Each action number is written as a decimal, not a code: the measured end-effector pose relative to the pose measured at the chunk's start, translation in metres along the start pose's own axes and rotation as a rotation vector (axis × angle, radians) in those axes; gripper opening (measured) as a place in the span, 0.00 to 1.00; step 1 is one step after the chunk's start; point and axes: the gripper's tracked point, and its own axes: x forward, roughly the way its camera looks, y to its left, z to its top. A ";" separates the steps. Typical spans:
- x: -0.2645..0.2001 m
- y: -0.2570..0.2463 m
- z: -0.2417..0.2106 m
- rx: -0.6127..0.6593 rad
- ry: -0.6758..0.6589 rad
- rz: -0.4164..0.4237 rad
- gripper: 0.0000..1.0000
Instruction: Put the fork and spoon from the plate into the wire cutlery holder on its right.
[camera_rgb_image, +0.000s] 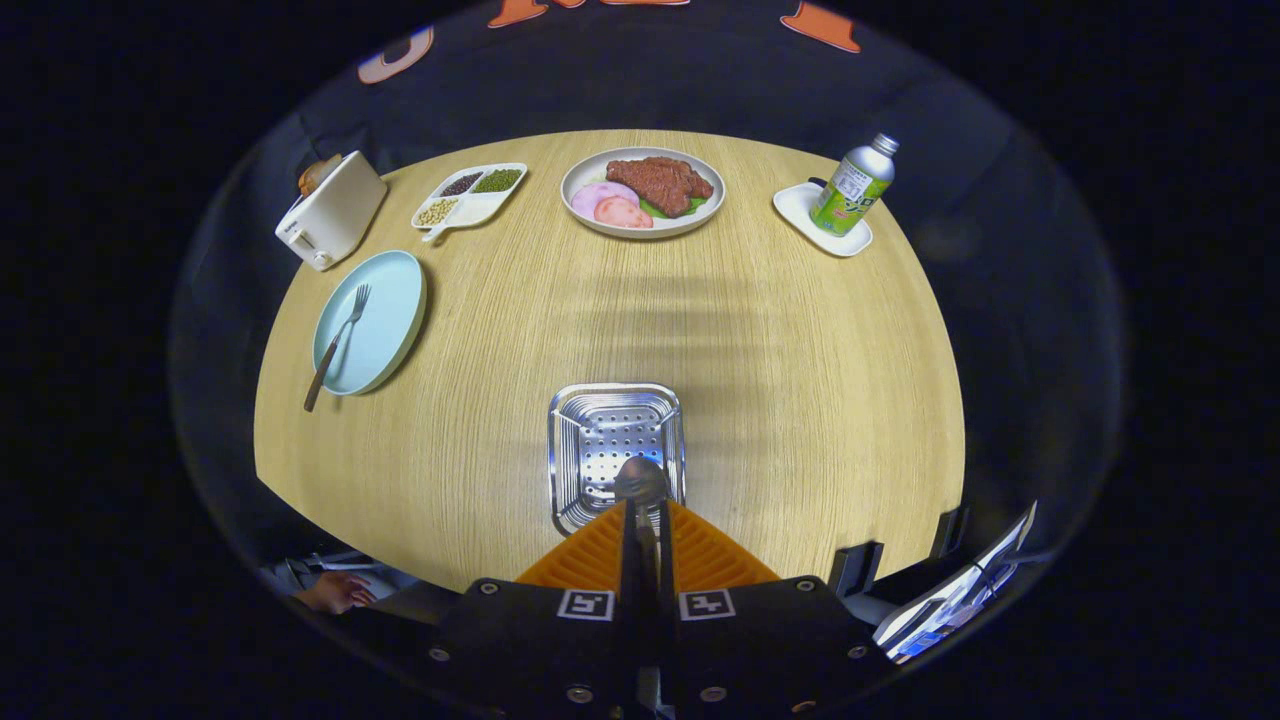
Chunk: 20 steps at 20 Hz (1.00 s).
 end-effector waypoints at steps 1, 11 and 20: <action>-0.003 -0.001 0.007 0.004 -0.026 0.003 0.09; -0.084 0.017 0.118 0.025 -0.570 0.054 0.48; -0.186 0.052 0.193 0.027 -1.042 -0.045 0.88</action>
